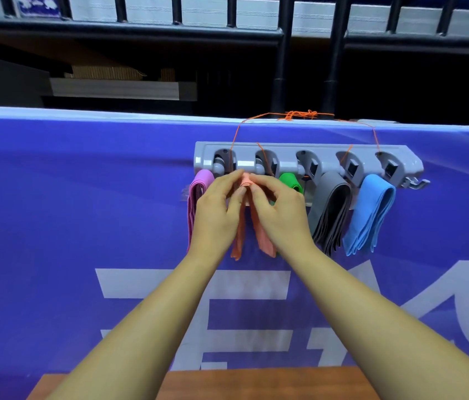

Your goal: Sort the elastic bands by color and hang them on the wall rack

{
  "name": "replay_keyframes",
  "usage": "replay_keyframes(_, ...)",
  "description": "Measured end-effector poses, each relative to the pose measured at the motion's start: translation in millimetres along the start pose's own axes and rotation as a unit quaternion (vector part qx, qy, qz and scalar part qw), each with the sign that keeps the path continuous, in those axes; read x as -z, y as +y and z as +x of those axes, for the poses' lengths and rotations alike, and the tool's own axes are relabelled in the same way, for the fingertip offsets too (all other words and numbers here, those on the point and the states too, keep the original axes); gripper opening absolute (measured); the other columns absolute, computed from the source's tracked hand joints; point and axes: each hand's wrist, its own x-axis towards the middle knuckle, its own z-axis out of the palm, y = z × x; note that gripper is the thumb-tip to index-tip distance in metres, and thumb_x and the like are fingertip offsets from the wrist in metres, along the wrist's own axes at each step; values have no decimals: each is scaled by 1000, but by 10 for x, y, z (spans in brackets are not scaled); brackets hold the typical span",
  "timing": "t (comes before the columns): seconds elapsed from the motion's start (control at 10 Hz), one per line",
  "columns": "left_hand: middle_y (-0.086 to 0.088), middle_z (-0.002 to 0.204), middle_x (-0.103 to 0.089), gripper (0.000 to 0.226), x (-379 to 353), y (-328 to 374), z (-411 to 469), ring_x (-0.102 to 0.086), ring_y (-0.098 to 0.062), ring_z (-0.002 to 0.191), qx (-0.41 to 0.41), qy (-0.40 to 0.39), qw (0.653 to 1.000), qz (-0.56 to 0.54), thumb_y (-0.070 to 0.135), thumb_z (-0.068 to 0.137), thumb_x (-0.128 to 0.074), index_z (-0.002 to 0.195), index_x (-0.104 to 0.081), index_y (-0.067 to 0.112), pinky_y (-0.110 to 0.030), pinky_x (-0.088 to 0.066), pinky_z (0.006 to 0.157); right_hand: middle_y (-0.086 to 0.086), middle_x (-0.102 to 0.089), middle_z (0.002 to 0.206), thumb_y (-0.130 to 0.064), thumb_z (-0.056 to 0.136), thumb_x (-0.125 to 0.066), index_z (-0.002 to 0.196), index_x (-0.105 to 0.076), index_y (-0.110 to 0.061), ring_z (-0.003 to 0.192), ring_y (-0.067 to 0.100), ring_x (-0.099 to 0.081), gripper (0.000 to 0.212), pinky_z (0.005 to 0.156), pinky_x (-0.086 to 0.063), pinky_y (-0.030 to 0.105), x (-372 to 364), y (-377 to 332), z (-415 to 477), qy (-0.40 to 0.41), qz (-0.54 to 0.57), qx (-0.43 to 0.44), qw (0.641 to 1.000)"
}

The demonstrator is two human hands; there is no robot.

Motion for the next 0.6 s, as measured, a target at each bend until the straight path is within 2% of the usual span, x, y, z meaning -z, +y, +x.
replay_keyframes(0.1,11,120,-65,30,55,72,-40,-57,1,112,4,-16,1000,20,16,99,-50,126,-63,22,-19,-47,97,-11,-72,109,-18,96,-52,120,-69,-21,97,-8,-61,30,85,-46,7,19,-74,-54,-14,-8,0,1000)
replay_keyframes(0.2,11,124,-63,38,138,160,-84,-57,-1,114,24,-48,998,36,14,97,-49,132,-59,25,-14,-46,96,-12,-71,99,-13,96,-51,115,-70,-18,86,-14,-60,28,76,-42,1,113,-135,-109,-21,4,-20,1000)
replay_keyframes(0.3,10,113,-65,39,267,294,-154,-60,-5,97,26,-53,996,59,7,94,-47,127,-61,24,-12,-49,82,-9,-70,89,-13,95,-52,110,-71,-15,78,-12,-58,24,71,-38,-1,253,-201,-176,-19,1,-45,999)
replay_keyframes(0.4,9,106,-67,30,439,396,-174,-63,-4,89,30,-35,997,60,7,93,-50,115,-66,22,-12,-50,77,-11,-69,94,-20,95,-54,113,-69,-16,85,-8,-60,24,78,-42,6,448,-277,-219,-17,-8,-49,999)
replay_keyframes(0.5,11,108,-69,26,587,534,-195,-61,1,99,31,-38,996,75,10,94,-51,111,-67,22,-11,-47,83,-5,-70,104,-26,95,-55,117,-67,-17,98,8,-64,26,90,-49,24,704,-421,-249,-26,-5,-63,998)
replay_keyframes(0.6,15,106,-69,24,764,772,-169,-61,3,98,27,-3,999,43,12,94,-52,107,-67,25,-10,-46,79,-9,-69,107,-32,94,-56,118,-66,-19,102,6,-63,29,96,-49,31,996,-610,-277,14,17,-61,998)
